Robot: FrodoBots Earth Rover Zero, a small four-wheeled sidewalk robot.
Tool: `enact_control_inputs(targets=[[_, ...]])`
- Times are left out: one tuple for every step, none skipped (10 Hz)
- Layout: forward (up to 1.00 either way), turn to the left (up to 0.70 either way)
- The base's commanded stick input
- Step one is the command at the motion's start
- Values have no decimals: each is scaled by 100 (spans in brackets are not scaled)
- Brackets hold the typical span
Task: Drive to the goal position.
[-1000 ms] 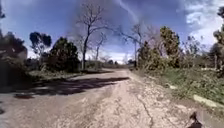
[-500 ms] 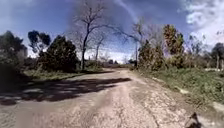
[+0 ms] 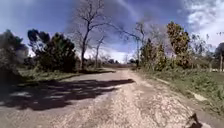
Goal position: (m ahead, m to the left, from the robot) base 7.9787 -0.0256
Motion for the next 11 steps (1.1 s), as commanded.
enact_control_inputs(targets=[[100, 0], [100, 0], [100, 0], [100, 0], [100, 0], [100, 0], [100, 0], [100, 0], [100, 0], [100, 0], [100, 0]])
